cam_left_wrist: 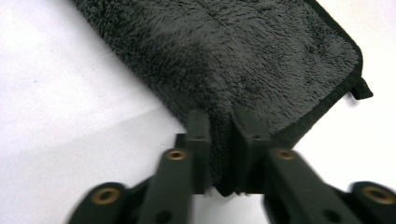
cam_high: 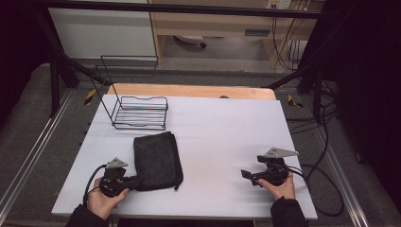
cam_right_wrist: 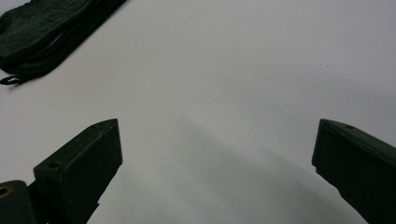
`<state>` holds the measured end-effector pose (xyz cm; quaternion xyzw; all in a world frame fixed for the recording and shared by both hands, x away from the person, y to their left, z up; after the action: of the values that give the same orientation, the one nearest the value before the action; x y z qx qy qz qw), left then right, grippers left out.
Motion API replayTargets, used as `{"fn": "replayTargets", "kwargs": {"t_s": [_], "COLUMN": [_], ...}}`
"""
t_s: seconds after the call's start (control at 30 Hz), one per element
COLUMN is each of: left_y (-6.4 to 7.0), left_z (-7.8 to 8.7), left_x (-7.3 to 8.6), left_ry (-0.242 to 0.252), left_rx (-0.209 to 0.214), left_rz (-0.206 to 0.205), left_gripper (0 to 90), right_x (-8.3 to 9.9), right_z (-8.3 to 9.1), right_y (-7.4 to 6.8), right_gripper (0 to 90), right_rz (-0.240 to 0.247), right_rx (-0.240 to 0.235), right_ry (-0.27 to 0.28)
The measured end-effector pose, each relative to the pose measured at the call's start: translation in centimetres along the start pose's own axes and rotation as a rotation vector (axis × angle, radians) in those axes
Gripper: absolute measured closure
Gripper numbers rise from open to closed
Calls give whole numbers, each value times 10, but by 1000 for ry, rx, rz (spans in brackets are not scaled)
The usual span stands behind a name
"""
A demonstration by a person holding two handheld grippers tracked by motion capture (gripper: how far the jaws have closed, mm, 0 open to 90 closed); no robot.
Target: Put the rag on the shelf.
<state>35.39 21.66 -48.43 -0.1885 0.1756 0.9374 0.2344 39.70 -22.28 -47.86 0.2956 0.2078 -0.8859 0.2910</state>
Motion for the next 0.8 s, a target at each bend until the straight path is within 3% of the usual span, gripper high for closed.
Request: {"fn": "replayTargets", "kwargs": {"t_s": [0.07,0.2,0.33,0.57,0.67,0.8], "left_y": [1,-3,-11,-21,-21,-25], "left_z": [1,10,17,20,20,30], "left_x": [-1,-1,2,8,9,1], "left_ry": [-11,-15,-17,-22,-12,79], "left_rx": [-17,-9,-50,-70,-83,-89], "left_rz": [-18,-23,-41,-55,-78,-78], "left_gripper": [828,838,837,818,750,562], "right_x": [0,0,0,0,0,-3], "right_z": [0,1,1,2,1,0], "right_y": [0,0,0,0,0,-2], "right_gripper": [23,23,23,23,25,30], "right_rz": [-2,0,-6,-15,-14,-9], "right_rx": [0,2,1,1,-2,0], "right_ry": [-1,6,6,8,8,14]}}
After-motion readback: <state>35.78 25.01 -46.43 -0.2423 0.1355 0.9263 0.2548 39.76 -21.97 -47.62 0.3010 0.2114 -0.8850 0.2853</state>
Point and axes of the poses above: each handheld gripper's, and its own axes: z roughly backward along the jaws, x roughly out of its underside, y roughly to its right, the point moved 6 cm from there along -z, roughly forward along the jaws, and after that the axes turned 12 degrees about -y, right-handed, at the moved point
